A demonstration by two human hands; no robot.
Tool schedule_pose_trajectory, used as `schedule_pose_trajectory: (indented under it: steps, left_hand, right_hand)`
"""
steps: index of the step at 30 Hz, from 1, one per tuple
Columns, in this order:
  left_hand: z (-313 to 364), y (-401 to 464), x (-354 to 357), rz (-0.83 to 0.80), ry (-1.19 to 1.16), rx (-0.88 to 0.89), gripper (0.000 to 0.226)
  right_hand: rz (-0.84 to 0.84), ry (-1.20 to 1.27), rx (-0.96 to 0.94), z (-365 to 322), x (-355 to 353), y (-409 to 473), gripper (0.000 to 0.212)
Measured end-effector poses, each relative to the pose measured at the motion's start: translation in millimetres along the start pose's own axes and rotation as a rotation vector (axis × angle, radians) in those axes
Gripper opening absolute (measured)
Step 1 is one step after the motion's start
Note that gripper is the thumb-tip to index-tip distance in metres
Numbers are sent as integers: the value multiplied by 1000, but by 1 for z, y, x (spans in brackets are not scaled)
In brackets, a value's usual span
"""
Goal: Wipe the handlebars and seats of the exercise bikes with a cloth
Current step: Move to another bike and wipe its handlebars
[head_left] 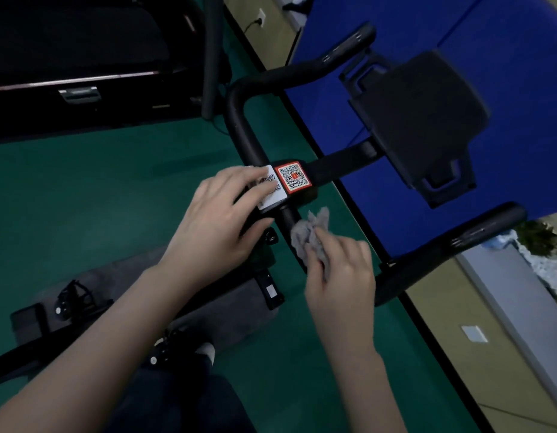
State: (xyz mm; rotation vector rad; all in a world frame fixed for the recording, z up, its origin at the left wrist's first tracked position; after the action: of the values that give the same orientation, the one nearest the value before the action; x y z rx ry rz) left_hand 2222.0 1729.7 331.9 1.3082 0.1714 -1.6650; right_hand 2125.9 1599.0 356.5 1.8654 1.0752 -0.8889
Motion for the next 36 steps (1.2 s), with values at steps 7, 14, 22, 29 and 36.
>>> schedule_pose_trajectory:
  steps: [7, 14, 22, 29, 36]
  left_hand:
    - [0, 22, 11, -43, -62, 133, 45]
    - [-9, 27, 13, -65, -148, 199, 46]
    - [-22, 34, 10, -137, -357, 300, 46]
    - [-23, 35, 10, -117, -362, 320, 46]
    - [-25, 37, 11, -116, -350, 336, 48]
  right_hand:
    - [-122, 5, 128, -1, 21, 45, 30]
    - [21, -52, 213, 1, 9, 18, 20]
    - [458, -90, 230, -39, 30, 4, 30]
    - [524, -170, 295, -26, 22, -16, 33]
    - [800, -62, 450, -41, 41, -21, 28]
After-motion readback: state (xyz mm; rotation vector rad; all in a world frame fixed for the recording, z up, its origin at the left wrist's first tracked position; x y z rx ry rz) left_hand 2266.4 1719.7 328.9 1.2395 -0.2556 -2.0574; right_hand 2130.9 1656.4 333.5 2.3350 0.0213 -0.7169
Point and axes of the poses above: each hand's wrist, its own y-axis towards the middle knuckle, its own x-axis out of the palm, z = x × y, the point moved 7 cm from there along y, towards the middle knuckle, and after that the axes turned 5 degrees about y, right-handed, at the moved point
